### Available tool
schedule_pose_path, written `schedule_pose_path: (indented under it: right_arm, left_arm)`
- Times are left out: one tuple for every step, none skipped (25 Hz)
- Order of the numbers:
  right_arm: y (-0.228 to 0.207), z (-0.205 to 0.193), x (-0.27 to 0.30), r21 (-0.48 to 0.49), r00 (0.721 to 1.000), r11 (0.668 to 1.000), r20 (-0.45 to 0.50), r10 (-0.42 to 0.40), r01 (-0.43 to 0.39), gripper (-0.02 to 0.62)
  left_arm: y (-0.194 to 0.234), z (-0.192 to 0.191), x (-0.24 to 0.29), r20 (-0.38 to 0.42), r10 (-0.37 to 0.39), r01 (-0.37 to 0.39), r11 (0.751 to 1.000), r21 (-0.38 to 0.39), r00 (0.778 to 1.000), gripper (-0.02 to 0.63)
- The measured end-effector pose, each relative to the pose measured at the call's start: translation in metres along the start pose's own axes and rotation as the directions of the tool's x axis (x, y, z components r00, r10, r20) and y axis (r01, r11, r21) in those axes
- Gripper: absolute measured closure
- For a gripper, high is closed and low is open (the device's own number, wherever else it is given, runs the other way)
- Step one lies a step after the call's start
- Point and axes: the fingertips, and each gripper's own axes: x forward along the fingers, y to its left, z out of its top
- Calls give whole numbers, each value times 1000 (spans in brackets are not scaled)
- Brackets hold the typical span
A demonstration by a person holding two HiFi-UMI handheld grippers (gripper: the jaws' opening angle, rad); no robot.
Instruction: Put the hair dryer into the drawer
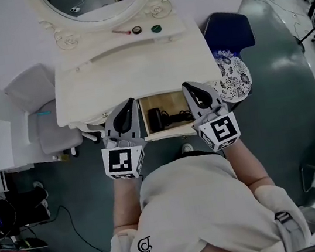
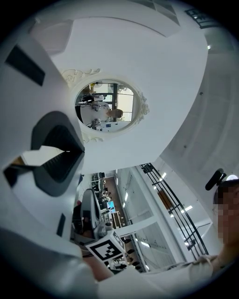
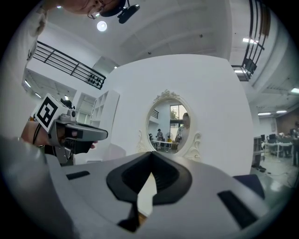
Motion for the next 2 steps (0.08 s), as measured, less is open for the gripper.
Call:
schedule_pose_path:
  right_arm:
    - [-1, -1, 0, 0, 1000, 1000, 0, -3, 3, 592]
    - [-2, -2, 0, 0, 1000, 1000, 0, -5, 5, 592]
  left_arm:
    - [-1, -1, 1, -2, 0, 0, 1000, 0, 1000, 594]
    - [-1, -1, 2, -4, -1, 1, 1000, -1, 1000, 594]
